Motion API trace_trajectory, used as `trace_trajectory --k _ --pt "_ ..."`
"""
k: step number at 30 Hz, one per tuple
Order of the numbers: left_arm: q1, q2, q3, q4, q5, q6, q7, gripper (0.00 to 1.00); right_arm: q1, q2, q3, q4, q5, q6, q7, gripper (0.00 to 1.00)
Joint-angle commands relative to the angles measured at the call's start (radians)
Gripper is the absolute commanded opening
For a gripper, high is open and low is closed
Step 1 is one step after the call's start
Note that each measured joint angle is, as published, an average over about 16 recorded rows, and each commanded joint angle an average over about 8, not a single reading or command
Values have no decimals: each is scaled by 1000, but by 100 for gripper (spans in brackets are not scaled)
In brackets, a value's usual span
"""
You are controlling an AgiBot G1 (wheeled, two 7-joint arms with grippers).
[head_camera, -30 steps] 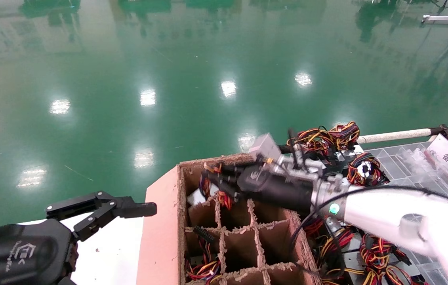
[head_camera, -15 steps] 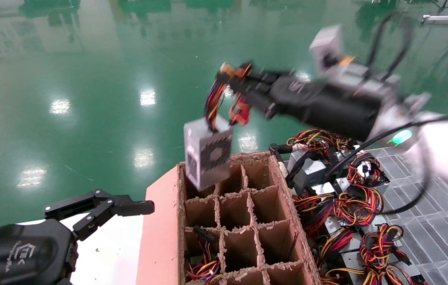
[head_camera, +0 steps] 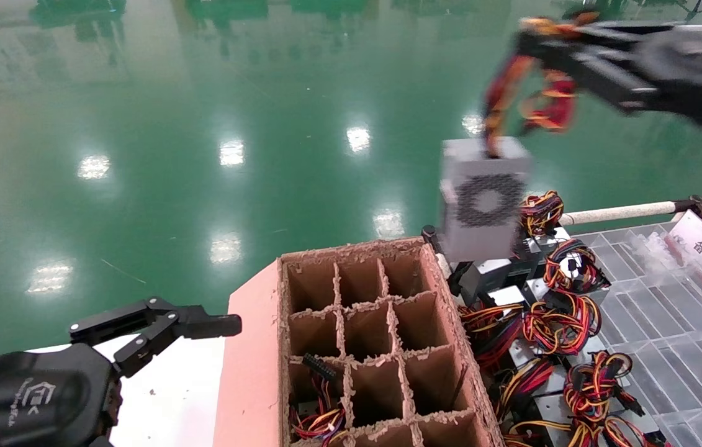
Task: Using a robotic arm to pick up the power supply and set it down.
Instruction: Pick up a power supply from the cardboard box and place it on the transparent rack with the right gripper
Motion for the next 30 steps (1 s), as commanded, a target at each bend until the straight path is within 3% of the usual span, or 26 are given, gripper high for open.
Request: trace_trajectory --k 1,8,15,30 --pt "0 0 0 0 0 0 0 100 10 58 -2 25 -8 -11 19 0" --pt "0 0 1 0 0 0 0 100 -18 254 -26 164 -11 -25 71 0" --pt "0 0 1 0 -1 0 1 100 -43 390 -75 291 -32 -25 34 0" --pt "0 -1 2 0 -1 -1 1 100 44 451 -196 390 -162 -22 -140 0"
